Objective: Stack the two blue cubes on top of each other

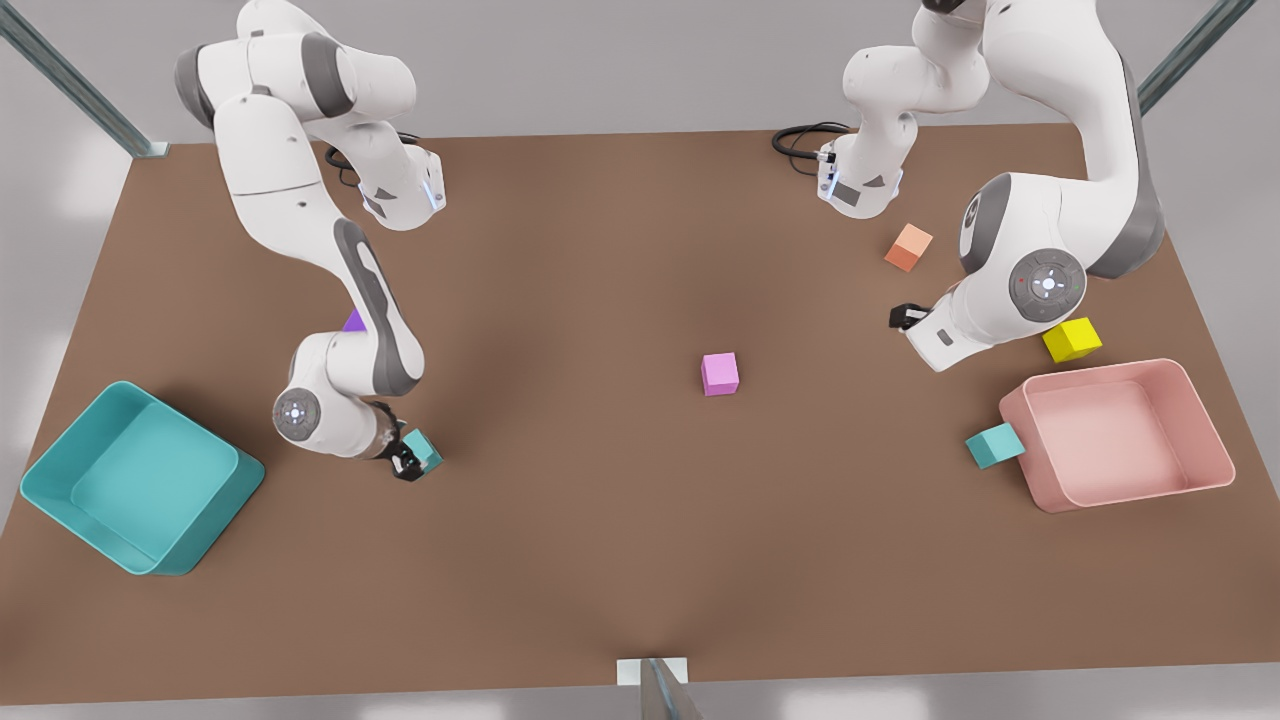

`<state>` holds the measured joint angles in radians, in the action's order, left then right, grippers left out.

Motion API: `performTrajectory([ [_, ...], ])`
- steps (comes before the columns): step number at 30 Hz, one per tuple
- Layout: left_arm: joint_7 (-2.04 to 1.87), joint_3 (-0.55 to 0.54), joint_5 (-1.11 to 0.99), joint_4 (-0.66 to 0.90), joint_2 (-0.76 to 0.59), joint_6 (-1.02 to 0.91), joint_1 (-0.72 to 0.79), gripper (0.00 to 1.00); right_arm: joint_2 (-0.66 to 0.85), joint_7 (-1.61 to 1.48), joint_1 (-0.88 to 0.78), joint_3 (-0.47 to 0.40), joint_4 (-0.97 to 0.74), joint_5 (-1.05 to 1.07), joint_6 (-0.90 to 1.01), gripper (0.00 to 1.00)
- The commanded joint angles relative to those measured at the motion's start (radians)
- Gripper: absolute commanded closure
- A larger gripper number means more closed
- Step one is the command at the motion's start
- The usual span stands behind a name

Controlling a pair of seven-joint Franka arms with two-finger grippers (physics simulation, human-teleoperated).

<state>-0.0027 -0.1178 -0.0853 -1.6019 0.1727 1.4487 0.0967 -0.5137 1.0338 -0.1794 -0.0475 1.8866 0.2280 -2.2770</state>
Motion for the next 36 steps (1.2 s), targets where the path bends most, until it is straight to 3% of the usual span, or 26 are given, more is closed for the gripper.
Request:
performTrajectory([
  [1, 0.006, 0.0, -0.001, 0.0, -0.001, -0.001, 0.0, 0.0, -0.011, 0.232, -0.002, 0.0, -0.004, 0.011, -0.018, 0.0],
  [9, -0.017, 0.001, 0.001, -0.001, 0.022, -0.017, -0.002, 0.0, -0.038, 0.212, 0.0, 0.0, -0.024, 0.01, -0.019, 0.0],
  [13, -0.572, 0.01, -0.01, 0.168, 0.231, 0.079, -0.185, 0.0, -0.04, 0.1, 0.003, 0.0, -0.024, 0.005, -0.007, 0.0],
  [14, -0.829, 0.081, 0.004, 0.101, 0.241, 0.281, -0.215, 0.0, -0.043, 0.097, 0.003, 0.0, -0.024, 0.002, -0.006, 0.0],
  [16, -1.32, 0.122, 0.004, -0.041, 0.274, 0.614, -0.216, 0.0, -0.054, 0.078, 0.003, -0.002, -0.024, 0.001, -0.006, 0.0],
  [17, -1.568, 0.13, 0.006, -0.084, 0.283, 0.716, -0.215, 0.0, -0.061, 0.078, 0.004, -0.002, -0.026, 0.001, -0.006, 0.0],
  [19, -1.659, 0.156, 0.128, -0.197, 0.275, 0.831, -0.204, 0.0, -0.081, 0.065, 0.006, -0.002, -0.041, 0.001, -0.006, 0.0],
  [21, -1.732, 0.207, 0.156, -0.234, 0.272, 0.828, -0.206, 0.0, -0.098, 0.061, 0.006, -0.002, -0.05, 0.001, -0.006, 0.0],
  [23, -1.91, 0.127, 0.153, -0.245, 0.248, 0.834, -0.198, 0.0, -0.118, 0.06, 0.006, 0.0, -0.072, 0.001, -0.007, 0.0],
  [28, -1.899, 0.115, 0.202, -0.268, 0.274, 0.848, -0.255, 0.0, -0.144, 0.042, 0.004, 0.0, -0.078, 0.005, -0.007, 0.0],
  [31, -1.898, 0.115, 0.199, -0.274, 0.289, 0.909, -0.265, 0.0, -0.141, 0.005, 0.006, 0.0, -0.078, 0.007, -0.003, 0.14],
  [33, -1.898, 0.115, 0.205, -0.273, 0.309, 0.98, -0.284, 0.0, -0.14, 0.005, 0.006, 0.002, -0.099, 0.013, 0.047, 0.4],
  [36, -1.82, 0.115, 0.202, -0.28, 0.32, 0.983, -0.31, 0.0, -0.137, 0.009, 0.001, 0.003, -0.158, 0.03, 0.131, 0.44],
])
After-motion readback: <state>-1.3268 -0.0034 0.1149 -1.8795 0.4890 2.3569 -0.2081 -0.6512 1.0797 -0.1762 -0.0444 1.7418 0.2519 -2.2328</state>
